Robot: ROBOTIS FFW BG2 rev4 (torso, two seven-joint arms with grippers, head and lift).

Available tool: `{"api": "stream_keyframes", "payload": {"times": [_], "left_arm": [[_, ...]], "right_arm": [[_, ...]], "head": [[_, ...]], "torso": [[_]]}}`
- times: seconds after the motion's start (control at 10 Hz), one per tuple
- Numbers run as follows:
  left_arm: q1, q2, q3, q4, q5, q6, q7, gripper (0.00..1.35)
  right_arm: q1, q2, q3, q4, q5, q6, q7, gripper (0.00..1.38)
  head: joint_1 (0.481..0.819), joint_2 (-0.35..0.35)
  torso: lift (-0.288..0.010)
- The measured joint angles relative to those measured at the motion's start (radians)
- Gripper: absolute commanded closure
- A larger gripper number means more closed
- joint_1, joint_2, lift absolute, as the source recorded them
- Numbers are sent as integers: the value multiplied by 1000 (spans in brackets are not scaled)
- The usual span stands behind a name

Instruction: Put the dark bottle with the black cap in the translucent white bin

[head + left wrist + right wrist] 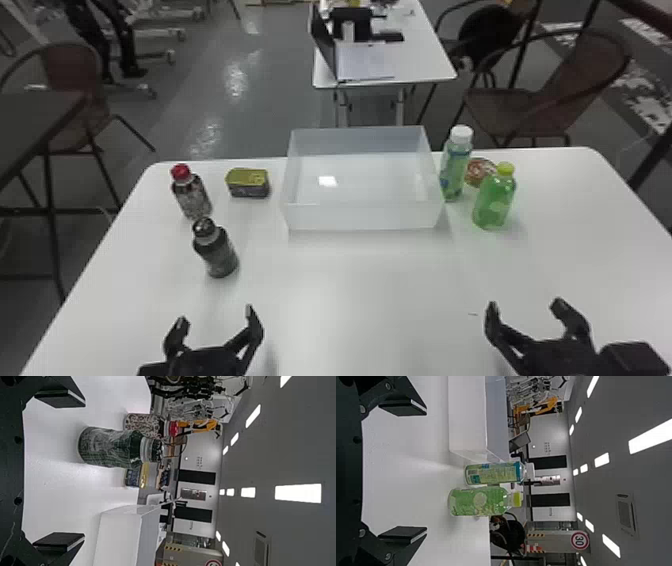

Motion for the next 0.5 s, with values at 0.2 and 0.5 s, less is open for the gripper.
{"api": "stream_keyframes", "payload": {"times": [0.2,0.5], "left_arm": [[-1,1,-1,2,2,-1,0,119],[-2,2,-2,2,4,-3,0,119]], "right_arm": [[-1,0,0,2,-3,0,0,226],[-2,0,0,4,-6,0,2,226]], "head": [[695,100],[695,100]], "torso": [[-93],[-93]]}}
